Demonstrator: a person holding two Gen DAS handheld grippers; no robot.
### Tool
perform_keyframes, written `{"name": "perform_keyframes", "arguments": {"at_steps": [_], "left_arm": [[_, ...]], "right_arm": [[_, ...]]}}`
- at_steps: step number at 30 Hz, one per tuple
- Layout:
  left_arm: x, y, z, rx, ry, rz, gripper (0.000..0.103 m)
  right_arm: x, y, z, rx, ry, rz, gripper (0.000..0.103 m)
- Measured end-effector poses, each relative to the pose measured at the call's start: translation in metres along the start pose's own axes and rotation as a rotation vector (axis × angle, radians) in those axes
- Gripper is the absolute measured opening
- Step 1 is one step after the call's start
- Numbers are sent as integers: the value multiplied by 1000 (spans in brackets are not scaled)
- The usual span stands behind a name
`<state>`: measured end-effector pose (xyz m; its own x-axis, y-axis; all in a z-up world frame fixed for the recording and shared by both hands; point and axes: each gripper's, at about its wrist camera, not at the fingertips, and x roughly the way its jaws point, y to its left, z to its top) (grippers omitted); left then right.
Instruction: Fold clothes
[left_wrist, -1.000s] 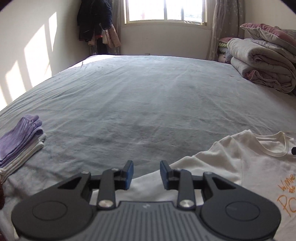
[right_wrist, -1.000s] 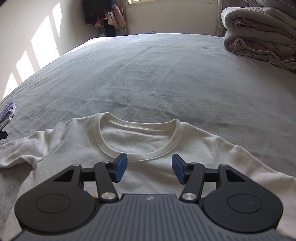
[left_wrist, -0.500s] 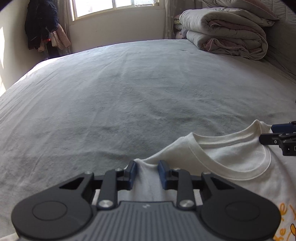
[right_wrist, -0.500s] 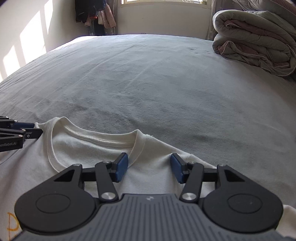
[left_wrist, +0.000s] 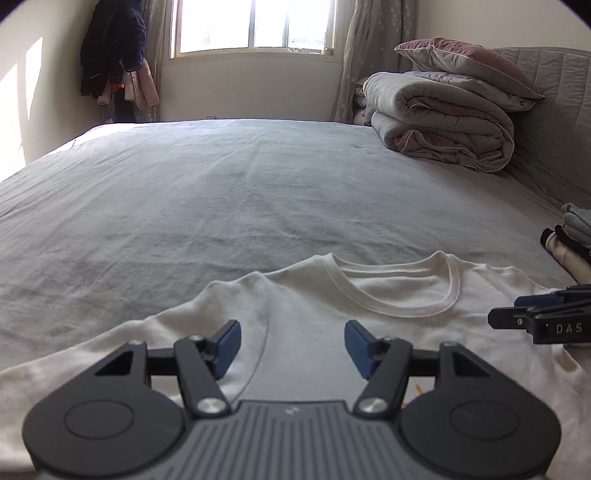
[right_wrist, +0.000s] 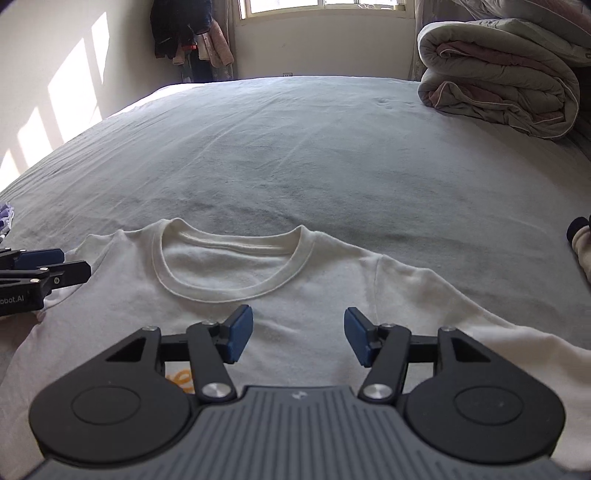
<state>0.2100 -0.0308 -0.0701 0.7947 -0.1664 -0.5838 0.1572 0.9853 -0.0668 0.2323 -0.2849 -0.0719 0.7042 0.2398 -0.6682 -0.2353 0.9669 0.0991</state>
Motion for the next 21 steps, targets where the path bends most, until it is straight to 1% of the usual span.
{"name": "perform_keyframes", "arguments": {"at_steps": [4, 6, 9, 10, 12, 14, 15, 17, 19, 21], "left_arm": [[-37, -2, -41, -54, 26, -26, 65], [-52, -6, -63, -64, 33, -23, 66], [-75, -12, -96, -75, 42, -18, 69], [-83, -21, -103, -36, 34, -2, 71], [-94, -35, -107, 34, 51, 13, 73], [-105, -44, -104, 63, 72, 12, 73], [-112, -48, -100, 66, 78, 5, 74], [-122, -53, -93, 73, 88, 1, 84], [-130, -56, -88, 80, 70, 15, 86], [-133, -57, -87, 63, 48, 27, 88]], "right_arm": [[-32, 1, -29, -9, 18, 1, 59], [-50, -5, -41, 2, 11, -11, 60], [-72, -22, -56, 83, -4, -38, 63], [-79, -29, -60, 115, -9, -49, 63], [-90, -42, -67, 157, -18, -85, 66], [-102, -55, -75, 196, -37, -128, 67], [-106, -61, -78, 217, -47, -143, 69], [-114, -76, -85, 266, -69, -173, 71], [-118, -90, -92, 304, -78, -198, 76], [-122, -103, -98, 342, -88, -223, 76]]}}
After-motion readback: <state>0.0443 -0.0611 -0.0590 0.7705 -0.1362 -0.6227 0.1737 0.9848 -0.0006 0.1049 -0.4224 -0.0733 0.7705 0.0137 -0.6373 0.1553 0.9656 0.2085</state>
